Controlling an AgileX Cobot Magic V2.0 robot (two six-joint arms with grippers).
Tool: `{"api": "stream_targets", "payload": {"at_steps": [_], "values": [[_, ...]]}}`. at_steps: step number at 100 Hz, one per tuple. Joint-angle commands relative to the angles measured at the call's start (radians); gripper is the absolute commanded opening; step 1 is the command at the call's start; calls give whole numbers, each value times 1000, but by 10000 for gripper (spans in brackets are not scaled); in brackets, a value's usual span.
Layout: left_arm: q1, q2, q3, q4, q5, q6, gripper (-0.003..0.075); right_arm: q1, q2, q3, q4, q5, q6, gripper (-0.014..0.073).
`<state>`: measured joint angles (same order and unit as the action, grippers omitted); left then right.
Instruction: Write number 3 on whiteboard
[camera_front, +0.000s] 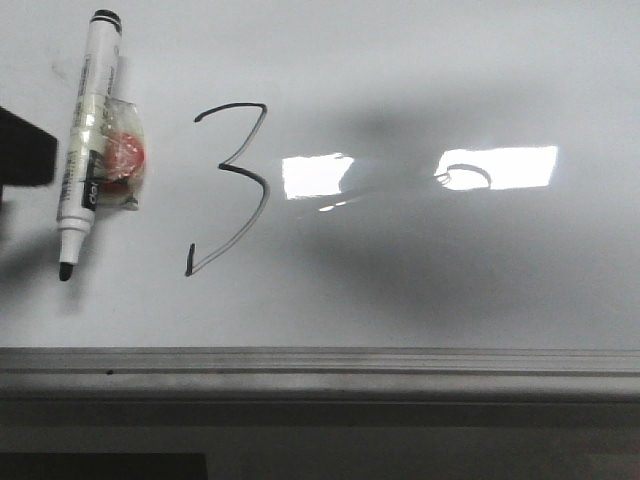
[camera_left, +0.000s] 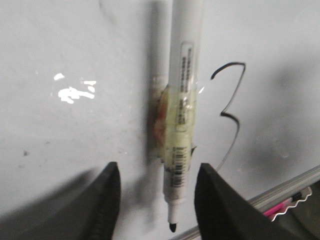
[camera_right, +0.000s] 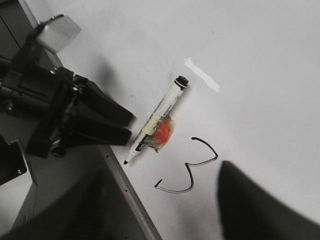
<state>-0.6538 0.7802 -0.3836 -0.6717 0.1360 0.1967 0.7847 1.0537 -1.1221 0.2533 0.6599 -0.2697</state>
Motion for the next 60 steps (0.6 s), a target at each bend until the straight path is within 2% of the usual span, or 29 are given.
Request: {"api": "stream_targets", "payload": {"at_steps": [1, 3, 6, 8, 24, 42, 50, 60], "values": [[20, -98, -26, 18, -15, 2, 135, -14, -42, -12, -18, -34, 3, -25], [20, -115, -26, 26, -15, 2, 83, -18, -48, -7, -18, -32, 9, -67], [22, -156, -26, 49, -13, 2, 0, -23, -59, 2, -18, -27, 17, -55], [22, -181, -26, 62, -13, 2, -22, -26, -63, 11, -18, -27, 17, -50], [22, -357, -25, 234, -13, 2, -20, -25, -174, 141, -44, -127, 15, -50], [22, -560, 27, 408, -12, 2, -20, -25, -433, 412, -81, -435, -19, -50], [22, -628, 63, 450, -8, 2, -20, -25, -547, 554, -92, -538, -19, -50], [22, -690, 104, 455, -8, 2, -20, -25, -678, 684, -92, -573, -19, -50]]}}
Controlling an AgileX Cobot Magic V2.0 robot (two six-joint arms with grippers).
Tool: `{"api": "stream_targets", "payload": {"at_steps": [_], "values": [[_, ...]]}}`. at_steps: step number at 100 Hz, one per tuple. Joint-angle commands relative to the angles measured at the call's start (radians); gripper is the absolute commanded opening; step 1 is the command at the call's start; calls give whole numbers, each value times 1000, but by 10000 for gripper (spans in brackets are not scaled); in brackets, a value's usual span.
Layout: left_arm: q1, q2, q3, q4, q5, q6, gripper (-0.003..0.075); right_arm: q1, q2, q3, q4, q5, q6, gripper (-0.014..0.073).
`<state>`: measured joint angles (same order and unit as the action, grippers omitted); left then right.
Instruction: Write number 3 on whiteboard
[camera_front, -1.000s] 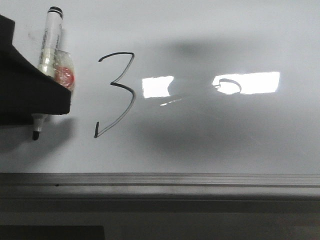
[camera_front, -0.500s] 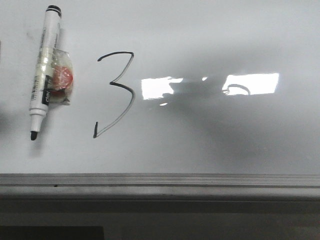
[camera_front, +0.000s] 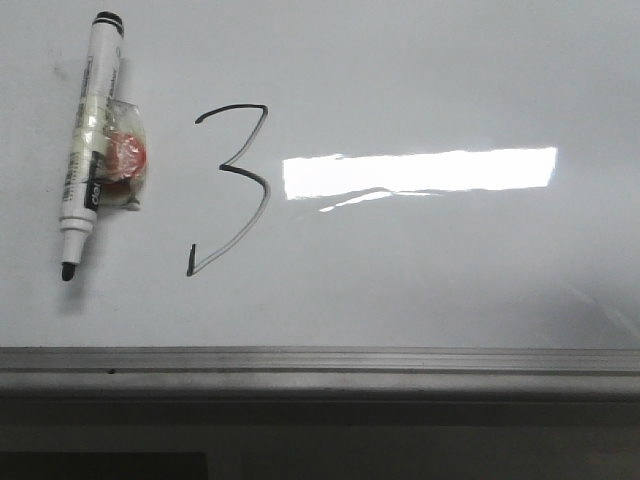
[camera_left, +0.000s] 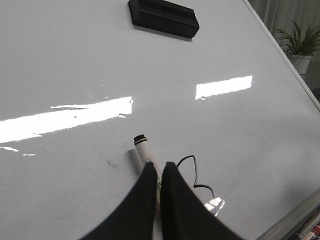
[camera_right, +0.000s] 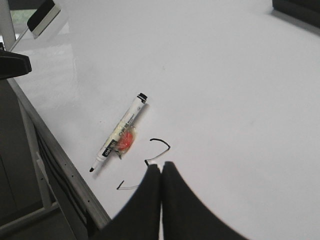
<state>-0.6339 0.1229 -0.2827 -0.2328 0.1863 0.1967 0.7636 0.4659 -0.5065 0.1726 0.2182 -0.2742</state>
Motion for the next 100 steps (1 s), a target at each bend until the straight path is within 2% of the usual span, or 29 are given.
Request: {"api": "stream_targets", "payload": {"at_steps": [1, 13, 26, 93, 100], "values": [[2, -39, 5, 16, -58, 2, -20, -4, -98, 75, -12, -131, -15, -50], [2, -70, 24, 9, -58, 2, -20, -4, -209, 172, -12, -131, -15, -50], [2, -70, 24, 9, -58, 2, -20, -4, -273, 202, -12, -123, -15, -51], [2, -70, 26, 9, -58, 2, -20, -4, -277, 207, -12, -123, -15, -51], [8, -70, 31, 56, -58, 0, -20, -4, -277, 207, -12, -123, -15, -51]]}}
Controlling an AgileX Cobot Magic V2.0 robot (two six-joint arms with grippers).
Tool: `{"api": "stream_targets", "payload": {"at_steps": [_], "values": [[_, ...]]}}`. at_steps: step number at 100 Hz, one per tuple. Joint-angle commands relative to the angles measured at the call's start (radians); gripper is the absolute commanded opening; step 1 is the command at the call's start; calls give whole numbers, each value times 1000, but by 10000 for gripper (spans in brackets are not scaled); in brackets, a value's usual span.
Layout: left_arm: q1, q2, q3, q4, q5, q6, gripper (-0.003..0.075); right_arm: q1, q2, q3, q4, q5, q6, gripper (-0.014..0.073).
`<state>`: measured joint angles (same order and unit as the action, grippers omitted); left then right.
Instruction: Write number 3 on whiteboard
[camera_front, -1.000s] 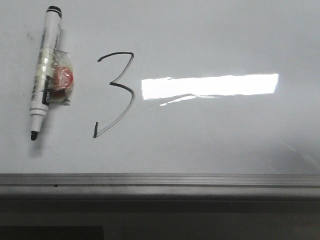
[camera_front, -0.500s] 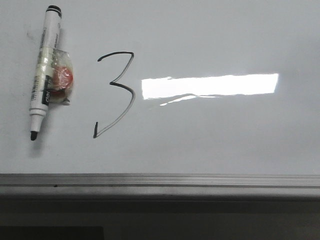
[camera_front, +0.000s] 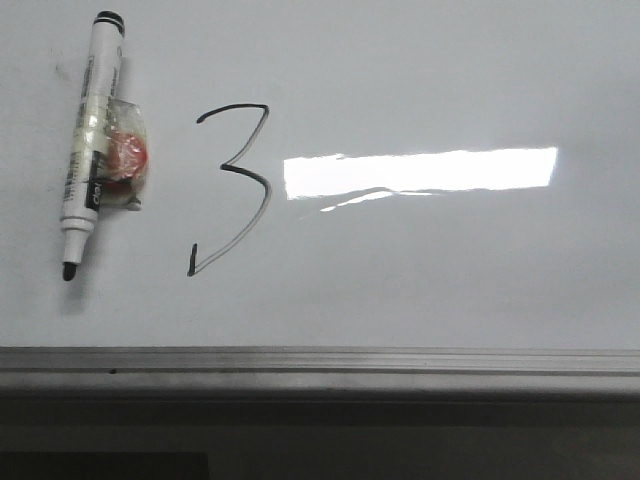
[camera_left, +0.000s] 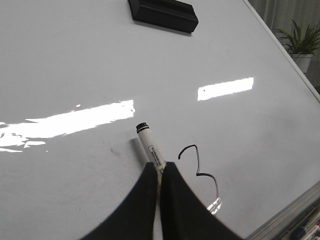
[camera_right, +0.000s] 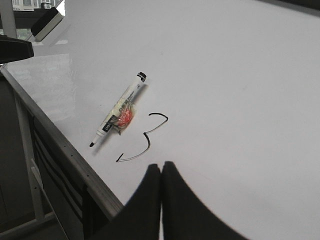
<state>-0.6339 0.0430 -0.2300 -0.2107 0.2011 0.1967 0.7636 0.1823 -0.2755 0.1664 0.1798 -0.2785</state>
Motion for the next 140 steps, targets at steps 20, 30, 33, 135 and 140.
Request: {"api": "stream_targets", "payload": {"at_steps": [20, 30, 33, 135, 140], "values": [[162, 10, 36, 147, -73, -9, -20, -4, 6, -24, -5, -84, -10, -51], [297, 10, 73, 147, -82, -9, -20, -4, 6, -24, -5, -84, -10, -51], [338, 10, 88, 147, -85, -9, -20, -4, 6, -24, -5, -84, -10, -51], [595, -73, 268, 118, 70, -9, -20, -4, 6, -24, -5, -84, -10, -51], [595, -73, 268, 118, 70, -9, -20, -4, 6, -24, -5, -84, -10, -51]]}}
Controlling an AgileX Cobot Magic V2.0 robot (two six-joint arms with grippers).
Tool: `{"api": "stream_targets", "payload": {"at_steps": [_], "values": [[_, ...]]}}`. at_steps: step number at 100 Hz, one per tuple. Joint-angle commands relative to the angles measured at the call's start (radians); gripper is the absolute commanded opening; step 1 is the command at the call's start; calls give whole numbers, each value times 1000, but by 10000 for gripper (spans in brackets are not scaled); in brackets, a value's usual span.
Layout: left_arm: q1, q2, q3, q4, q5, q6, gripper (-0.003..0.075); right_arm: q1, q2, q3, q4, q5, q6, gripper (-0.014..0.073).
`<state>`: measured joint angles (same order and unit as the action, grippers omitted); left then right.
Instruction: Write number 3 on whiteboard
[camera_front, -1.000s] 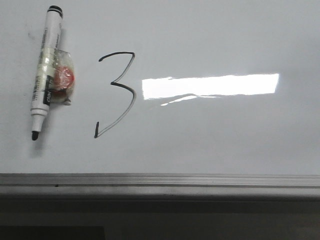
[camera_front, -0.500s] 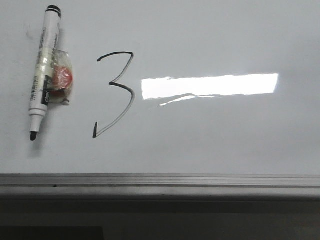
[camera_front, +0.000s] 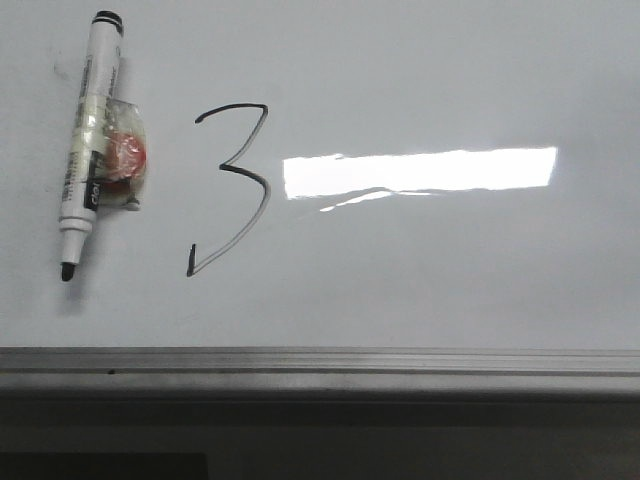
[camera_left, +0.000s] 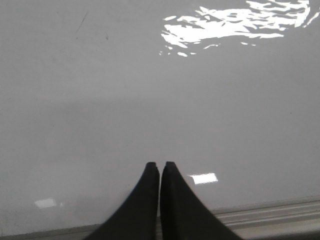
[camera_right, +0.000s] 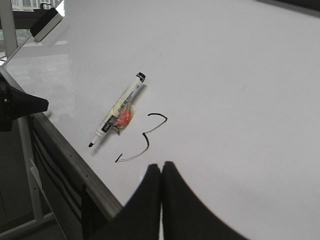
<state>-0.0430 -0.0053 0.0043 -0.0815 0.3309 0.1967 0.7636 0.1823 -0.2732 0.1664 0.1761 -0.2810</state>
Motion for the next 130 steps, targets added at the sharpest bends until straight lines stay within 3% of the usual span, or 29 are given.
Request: {"api": "stream_targets", "payload": {"at_steps": [1, 49, 68, 85, 107, 119, 130], "values": [[5, -25, 33, -11, -59, -9, -20, -4, 6, -26, -5, -81, -8, -51], [5, -25, 33, -11, -59, -9, -20, -4, 20, -19, -23, -87, -5, -51], [5, -25, 33, -11, -59, -9, -20, -55, 22, -15, -293, -92, 298, -51], [5, -25, 33, -11, -59, -9, -20, -223, 22, 2, -293, -117, 301, -51], [5, -25, 33, -11, -59, -9, -20, -565, 20, 101, -290, -204, 311, -51], [5, -25, 33, -11, -59, -9, -20, -686, 20, 142, -256, -203, 322, -51], [5, -25, 33, -11, -59, -9, -20, -733, 17, 184, -248, -196, 322, -51]]}}
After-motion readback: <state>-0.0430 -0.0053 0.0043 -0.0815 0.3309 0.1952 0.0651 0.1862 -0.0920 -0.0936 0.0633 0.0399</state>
